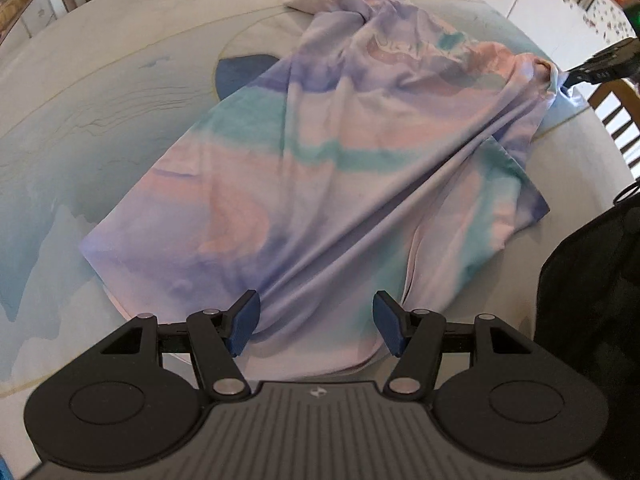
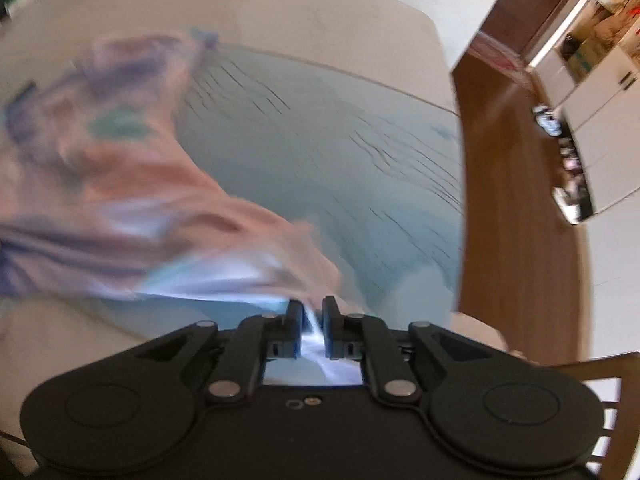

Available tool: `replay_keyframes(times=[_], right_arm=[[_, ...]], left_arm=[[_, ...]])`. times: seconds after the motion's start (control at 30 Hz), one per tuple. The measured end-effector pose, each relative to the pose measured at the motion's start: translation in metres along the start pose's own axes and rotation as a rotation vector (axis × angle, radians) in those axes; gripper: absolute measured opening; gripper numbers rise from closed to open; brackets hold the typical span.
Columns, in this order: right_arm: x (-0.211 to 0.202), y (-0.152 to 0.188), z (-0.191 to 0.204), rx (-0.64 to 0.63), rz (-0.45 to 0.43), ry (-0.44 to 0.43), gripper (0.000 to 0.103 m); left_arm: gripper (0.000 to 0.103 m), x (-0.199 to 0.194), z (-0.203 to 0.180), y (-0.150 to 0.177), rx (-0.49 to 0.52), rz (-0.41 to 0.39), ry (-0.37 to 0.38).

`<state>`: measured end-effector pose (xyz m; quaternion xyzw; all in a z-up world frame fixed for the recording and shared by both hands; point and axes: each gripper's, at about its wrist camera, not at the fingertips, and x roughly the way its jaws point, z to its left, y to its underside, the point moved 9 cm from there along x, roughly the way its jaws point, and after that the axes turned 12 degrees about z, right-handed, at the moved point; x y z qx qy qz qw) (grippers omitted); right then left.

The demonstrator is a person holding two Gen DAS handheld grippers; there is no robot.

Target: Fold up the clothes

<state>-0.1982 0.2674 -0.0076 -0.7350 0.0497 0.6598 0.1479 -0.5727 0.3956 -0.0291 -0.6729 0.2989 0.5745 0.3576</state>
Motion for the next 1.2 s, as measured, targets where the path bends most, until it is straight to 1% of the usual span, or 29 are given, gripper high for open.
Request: replay_keyframes(times=[0.07, 0.13, 0.27, 0.3, 0.4, 0.47, 0.53, 0.57, 0.63, 0.7, 0.8, 0.87, 1.03, 1.07, 1.13, 1.17, 1.2], right_arm=[[-0.003, 0.007, -0.002, 0.017, 0.0, -0.011, 0.103], [-0.006, 0.014, -0.005, 0.034, -0.001, -0.022, 0.103], [-0.013, 0.028, -0.009, 0.068, -0.002, -0.044, 0.103], [-0.014, 0.031, -0.011, 0.076, -0.002, -0.049, 0.103], [-0.025, 0.027, -0.008, 0.104, -0.03, -0.105, 0.103], [-0.025, 0.02, -0.004, 0.117, -0.038, -0.125, 0.103], [-0.024, 0.011, 0.002, 0.129, -0.042, -0.133, 0.103], [-0.024, 0.008, 0.006, 0.134, -0.045, -0.136, 0.103], [-0.022, 0.001, 0.014, 0.139, -0.051, -0.135, 0.103], [-0.018, -0.004, 0.021, 0.153, -0.05, -0.131, 0.103], [-0.011, -0.008, 0.028, 0.185, -0.04, -0.123, 0.103], [-0.007, -0.008, 0.029, 0.216, -0.035, -0.127, 0.103], [-0.003, -0.008, 0.023, 0.33, -0.042, -0.156, 0.103], [-0.001, -0.009, 0.021, 0.357, -0.041, -0.161, 0.103], [0.003, -0.01, 0.017, 0.41, -0.036, -0.171, 0.103], [0.005, -0.011, 0.015, 0.433, -0.032, -0.171, 0.103], [0.008, -0.011, 0.014, 0.453, -0.026, -0.164, 0.103]], left_arm=[[0.061, 0.0, -0.002, 0.0, 0.005, 0.018, 0.014], [0.061, -0.002, -0.006, -0.002, 0.008, 0.035, 0.048], [0.061, -0.012, -0.011, -0.028, 0.075, 0.0, 0.041], [0.061, -0.015, -0.011, -0.04, 0.091, -0.017, 0.042], [0.062, -0.026, -0.014, -0.083, 0.147, -0.085, 0.034], [0.062, -0.033, -0.016, -0.123, 0.193, -0.15, 0.027], [0.063, -0.034, -0.015, -0.162, 0.215, -0.202, 0.014], [0.063, -0.034, -0.013, -0.181, 0.217, -0.223, 0.01], [0.063, -0.028, -0.006, -0.218, 0.188, -0.242, 0.01], [0.063, -0.017, 0.002, -0.25, 0.146, -0.241, 0.012], [0.063, 0.004, 0.007, -0.283, 0.072, -0.195, 0.071], [0.063, 0.015, 0.001, -0.296, 0.047, -0.167, 0.125], [0.063, 0.03, -0.019, -0.312, 0.068, -0.154, 0.136], [0.061, 0.033, -0.022, -0.313, 0.072, -0.151, 0.137], [0.039, 0.035, -0.026, -0.313, 0.085, -0.154, 0.125], [0.026, 0.036, -0.028, -0.314, 0.091, -0.155, 0.119], [0.018, 0.037, -0.028, -0.314, 0.094, -0.163, 0.109]])
